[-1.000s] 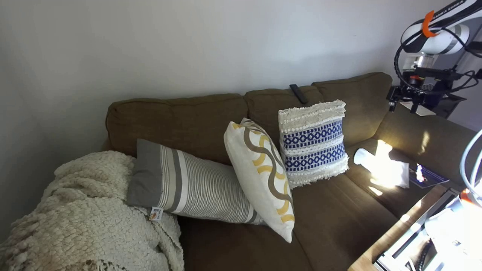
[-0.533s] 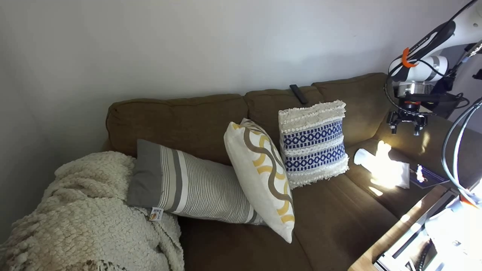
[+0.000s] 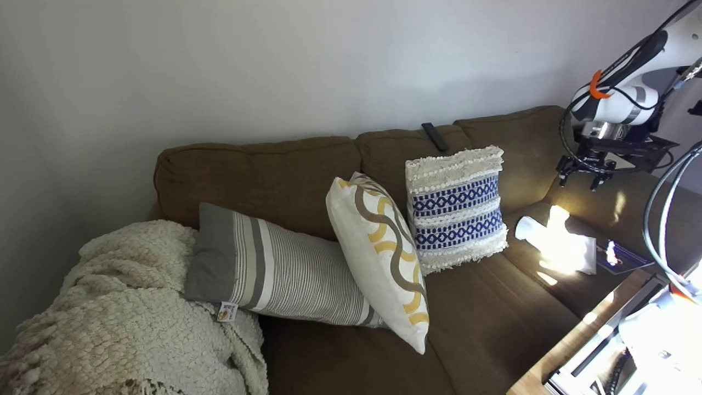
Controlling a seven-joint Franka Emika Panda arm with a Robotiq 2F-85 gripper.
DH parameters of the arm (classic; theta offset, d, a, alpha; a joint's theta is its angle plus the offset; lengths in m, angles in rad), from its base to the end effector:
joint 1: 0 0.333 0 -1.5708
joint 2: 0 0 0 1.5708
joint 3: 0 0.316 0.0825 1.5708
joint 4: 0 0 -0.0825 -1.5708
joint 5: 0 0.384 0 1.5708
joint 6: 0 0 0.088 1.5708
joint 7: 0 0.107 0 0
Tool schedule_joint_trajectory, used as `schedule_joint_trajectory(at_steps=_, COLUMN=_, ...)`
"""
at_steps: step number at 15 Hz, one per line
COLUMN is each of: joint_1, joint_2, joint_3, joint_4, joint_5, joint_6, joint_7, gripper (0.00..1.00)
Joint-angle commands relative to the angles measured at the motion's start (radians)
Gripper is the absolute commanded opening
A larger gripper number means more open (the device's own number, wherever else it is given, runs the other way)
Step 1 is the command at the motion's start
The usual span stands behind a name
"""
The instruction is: Fold the white cloth in half, pick up the white cloth and put it on top of the far right throw pillow
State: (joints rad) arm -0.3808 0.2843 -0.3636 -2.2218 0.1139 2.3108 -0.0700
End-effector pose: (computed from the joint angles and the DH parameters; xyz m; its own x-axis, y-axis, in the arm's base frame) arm 0.3896 -0.3587 0.2407 0.7169 -0.6755 -0.1725 -0.6833 -0.7299 0.0184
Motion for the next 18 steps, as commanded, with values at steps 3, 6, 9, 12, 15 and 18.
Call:
schedule_joint_trajectory(at_steps=3, joint_1=-0.151, joint_2=0.226, joint_3=0.032, joint_4=-0.013, joint_5=0.143, joint_6=0.408, joint_7=-0.085, gripper=1.0)
schedule_joint_trajectory(at_steps=6, joint_1=-0.24, joint_2=0.388, joint_3=0.044, joint_4=0.049, joint_5=0.154, joint_6=0.447, joint_7=-0.045, gripper=1.0)
schedule_joint_trajectory(at_steps=9, joint_1=-0.25, joint_2=0.373, joint_3=0.043, joint_4=0.018, joint_5=0.11, joint_6=0.434, joint_7=-0.028, gripper=1.0)
schedule_joint_trajectory(at_steps=12, joint_1=-0.276, joint_2=0.44, joint_3=0.053, joint_4=0.064, joint_5=0.112, joint_6=0.433, joint_7=-0.018, gripper=1.0)
schedule_joint_trajectory(at_steps=15, joint_1=-0.444, joint_2=0.426, joint_3=0.212, joint_4=0.091, joint_5=0.199, joint_6=0.385, joint_7=-0.141, gripper=1.0)
schedule_joint_trajectory(at_steps=18, joint_1=-0.621, joint_2=0.528, joint_3=0.318, joint_4=0.217, joint_5=0.268, joint_6=0.285, joint_7=-0.271, gripper=1.0)
